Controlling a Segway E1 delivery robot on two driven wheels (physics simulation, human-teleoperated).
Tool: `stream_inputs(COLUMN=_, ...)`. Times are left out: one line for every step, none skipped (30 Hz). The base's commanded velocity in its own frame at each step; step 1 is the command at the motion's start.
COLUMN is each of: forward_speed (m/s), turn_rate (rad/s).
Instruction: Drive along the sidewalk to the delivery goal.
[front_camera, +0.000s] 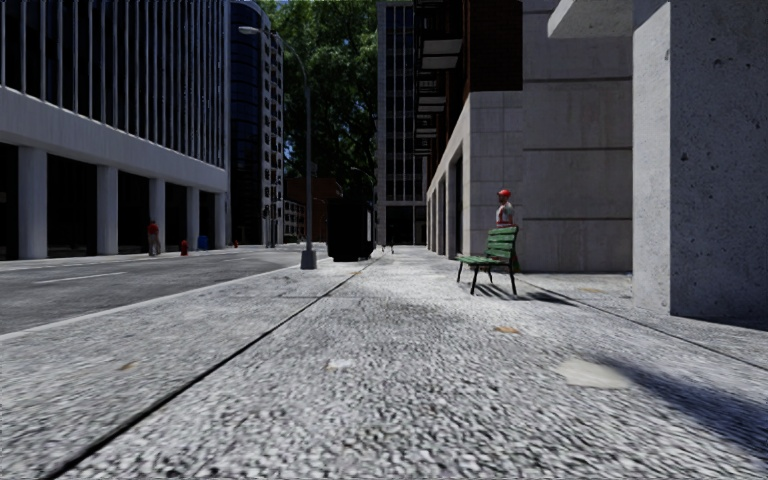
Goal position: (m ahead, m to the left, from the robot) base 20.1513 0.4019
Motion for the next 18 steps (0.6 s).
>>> stream_inputs(forward_speed=1.75, turn_rate=0.0)
stream_inputs(forward_speed=1.71, turn_rate=0.0)
stream_inputs(forward_speed=1.7, turn_rate=0.0)
stream_inputs(forward_speed=1.7, turn_rate=0.0)
stream_inputs(forward_speed=1.69, turn_rate=0.0)
stream_inputs(forward_speed=1.69, turn_rate=0.0)
stream_inputs(forward_speed=1.69, turn_rate=0.0)
stream_inputs(forward_speed=1.69, turn_rate=0.0)
stream_inputs(forward_speed=1.68, turn_rate=0.0)
stream_inputs(forward_speed=1.65, turn_rate=0.0)
stream_inputs(forward_speed=1.62, turn_rate=0.0)
stream_inputs(forward_speed=1.62, turn_rate=0.0)
stream_inputs(forward_speed=1.52, turn_rate=0.0)
stream_inputs(forward_speed=1.52, turn_rate=0.0)
stream_inputs(forward_speed=1.52, turn_rate=0.0)
stream_inputs(forward_speed=1.52, turn_rate=0.0)
stream_inputs(forward_speed=1.52, turn_rate=0.0)
stream_inputs(forward_speed=1.52, turn_rate=0.0)
